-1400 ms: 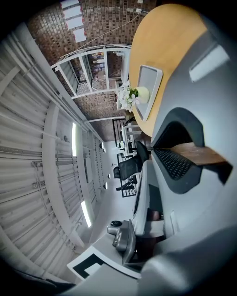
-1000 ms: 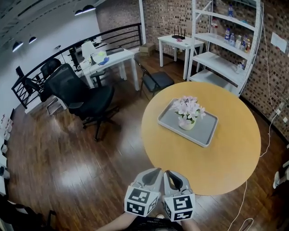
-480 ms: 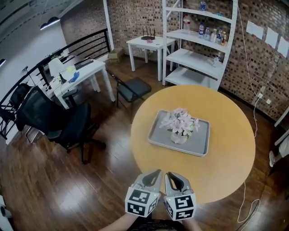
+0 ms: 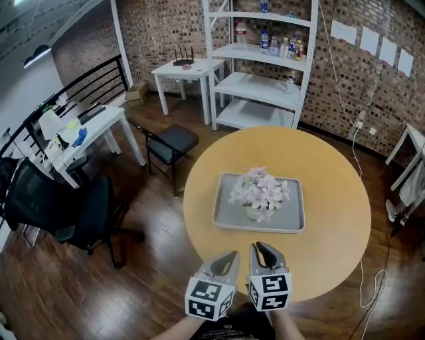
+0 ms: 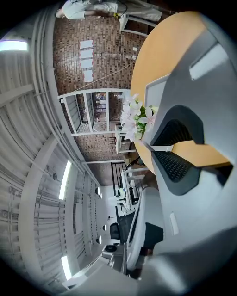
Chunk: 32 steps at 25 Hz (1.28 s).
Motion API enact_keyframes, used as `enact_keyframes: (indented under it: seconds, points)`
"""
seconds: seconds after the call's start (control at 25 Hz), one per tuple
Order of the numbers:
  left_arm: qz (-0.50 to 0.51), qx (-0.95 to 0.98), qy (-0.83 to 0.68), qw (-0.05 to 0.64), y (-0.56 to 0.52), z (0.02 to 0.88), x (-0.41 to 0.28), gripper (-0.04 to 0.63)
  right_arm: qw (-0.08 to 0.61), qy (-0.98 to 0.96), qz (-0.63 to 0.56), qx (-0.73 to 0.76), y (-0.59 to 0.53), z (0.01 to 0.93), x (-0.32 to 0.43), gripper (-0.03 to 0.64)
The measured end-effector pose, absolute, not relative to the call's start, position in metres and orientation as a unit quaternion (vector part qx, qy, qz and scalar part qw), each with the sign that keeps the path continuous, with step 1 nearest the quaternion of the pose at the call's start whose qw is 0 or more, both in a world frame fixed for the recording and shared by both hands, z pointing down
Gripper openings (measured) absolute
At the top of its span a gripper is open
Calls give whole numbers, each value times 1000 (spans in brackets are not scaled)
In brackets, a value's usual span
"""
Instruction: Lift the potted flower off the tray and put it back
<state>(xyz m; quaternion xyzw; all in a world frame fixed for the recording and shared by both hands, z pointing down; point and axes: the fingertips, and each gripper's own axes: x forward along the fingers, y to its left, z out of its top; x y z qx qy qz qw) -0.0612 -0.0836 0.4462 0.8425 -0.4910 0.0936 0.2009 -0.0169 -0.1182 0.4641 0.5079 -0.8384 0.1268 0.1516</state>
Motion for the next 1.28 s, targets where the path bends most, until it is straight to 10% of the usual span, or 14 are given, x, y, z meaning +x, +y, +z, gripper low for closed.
enact_keyframes:
  seconds: [1.28]
  points:
    - [142,874,-421,195,-224,483,-57,3,182,-729,218,623,-263,573,14,384]
